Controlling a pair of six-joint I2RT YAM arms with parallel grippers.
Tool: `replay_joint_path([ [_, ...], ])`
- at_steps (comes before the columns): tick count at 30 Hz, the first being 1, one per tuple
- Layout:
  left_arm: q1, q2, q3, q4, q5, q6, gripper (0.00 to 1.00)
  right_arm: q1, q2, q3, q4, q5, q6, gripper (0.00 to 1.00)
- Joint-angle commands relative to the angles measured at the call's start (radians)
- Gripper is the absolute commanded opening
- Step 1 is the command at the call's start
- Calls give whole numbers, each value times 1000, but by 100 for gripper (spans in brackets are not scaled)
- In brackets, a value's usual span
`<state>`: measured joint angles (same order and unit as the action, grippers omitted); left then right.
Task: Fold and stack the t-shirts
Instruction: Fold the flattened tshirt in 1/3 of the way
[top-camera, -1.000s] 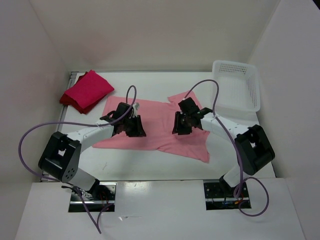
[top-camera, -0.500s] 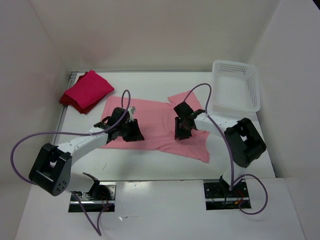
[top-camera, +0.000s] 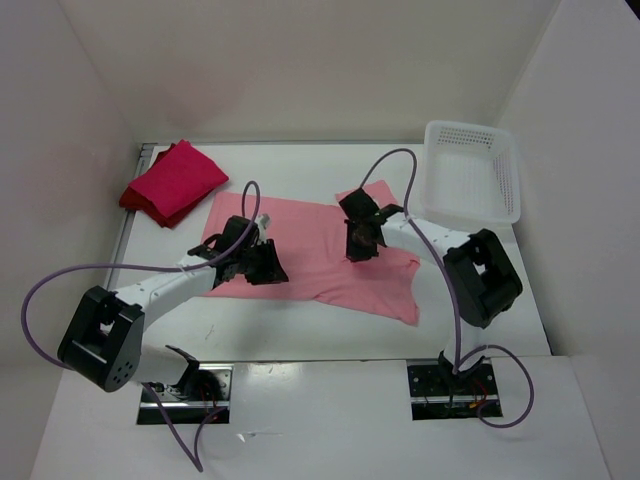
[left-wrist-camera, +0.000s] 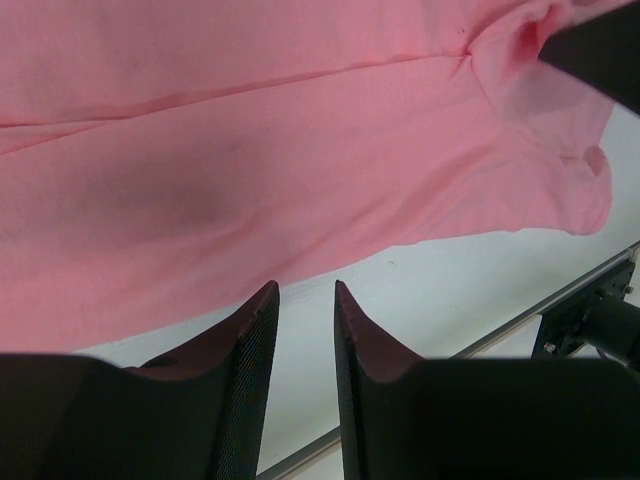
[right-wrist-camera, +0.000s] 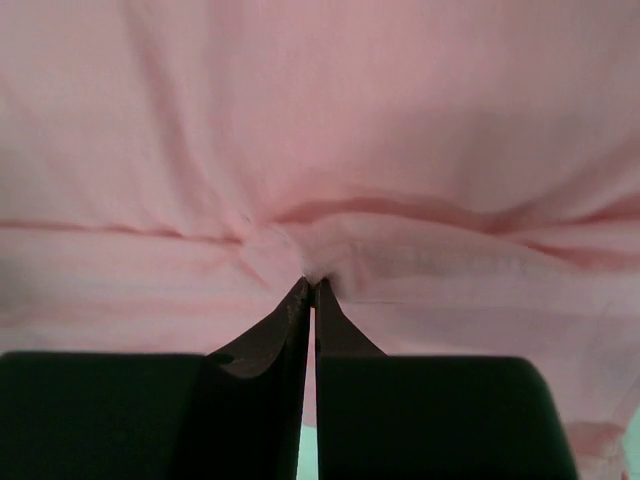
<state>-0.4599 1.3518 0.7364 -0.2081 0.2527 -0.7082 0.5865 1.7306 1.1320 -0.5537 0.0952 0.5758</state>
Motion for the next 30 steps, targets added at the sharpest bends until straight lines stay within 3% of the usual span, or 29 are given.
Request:
replay_joint_path([
  [1,0,-17,-8,24,11,-13,36,9,63,112,-18,66,-54,6],
  [6,0,-28,-8,13,-7,-13,36,9,168,205,-9,127,-77,7],
  [7,0,-37,-8,4,-7,-13,36,9,179,236,-9,138,-77,11],
  [9,0,-46,-8,-5,-18,-13,36,9,188,258,1,138,-77,30],
  [10,0,-46,-8,-5,-30,-13,36,9,188,258,18,138,-77,33],
  [15,0,-22,52,-16,-30,-13,37,9,135,290,-11,161,-86,42],
  [20,0,15,64,16,-9,-13,37,-34,-92,119,-2,158,-33,44],
  [23,0,39,64,16,-22,0,37,-97,-199,-61,82,71,-14,19],
  [24,0,40,73,16,-32,9,37,-97,-200,-76,83,58,-5,2],
  [29,56,104,69,27,9,-13,37,-67,-151,-58,119,-52,8,0],
  [30,84,104,54,39,70,-40,37,-53,-151,-58,145,-75,27,0],
])
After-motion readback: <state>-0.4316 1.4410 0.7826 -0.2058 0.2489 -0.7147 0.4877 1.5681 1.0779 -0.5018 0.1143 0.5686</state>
